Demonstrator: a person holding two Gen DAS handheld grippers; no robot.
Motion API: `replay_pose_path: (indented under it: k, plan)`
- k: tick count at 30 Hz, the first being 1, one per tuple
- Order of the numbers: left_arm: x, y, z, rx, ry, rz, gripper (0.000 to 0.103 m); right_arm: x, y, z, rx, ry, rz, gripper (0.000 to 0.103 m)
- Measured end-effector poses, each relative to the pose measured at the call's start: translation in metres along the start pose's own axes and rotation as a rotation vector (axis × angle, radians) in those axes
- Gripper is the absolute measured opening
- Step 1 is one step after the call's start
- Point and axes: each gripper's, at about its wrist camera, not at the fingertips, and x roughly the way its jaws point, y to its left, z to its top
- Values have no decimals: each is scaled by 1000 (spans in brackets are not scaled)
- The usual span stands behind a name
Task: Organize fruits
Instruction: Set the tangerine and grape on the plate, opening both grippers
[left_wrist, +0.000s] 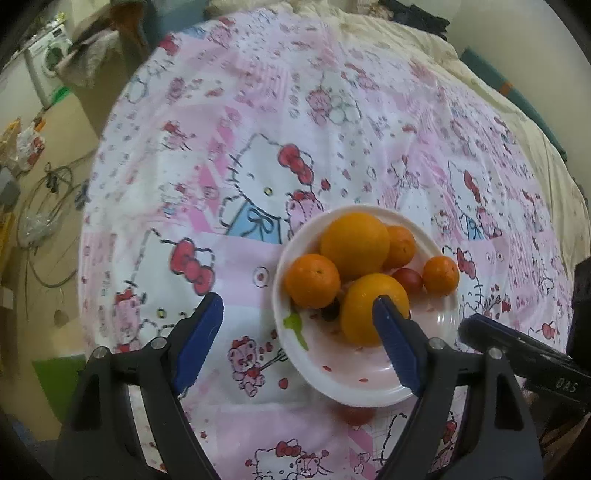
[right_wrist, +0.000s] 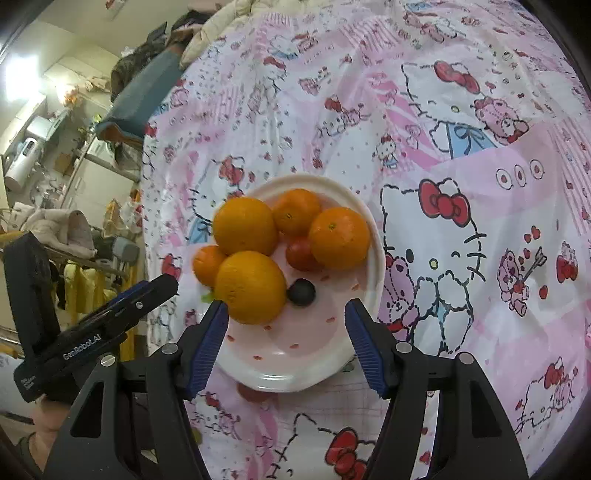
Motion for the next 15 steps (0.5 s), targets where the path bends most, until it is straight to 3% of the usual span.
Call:
replay_pose_path:
  k: [4,11,15]
  plan:
    - [-20,4,-3,8,-43,13,80,-20,7,-7,-18,-70,-18,89]
    - [-43,9,-20,34,-50,7,81,-50,15,-23,-43,-132,-62,90]
    - [-54,11,-38,53,-36,8,80,-56,5,-37,4,-121,-48,90]
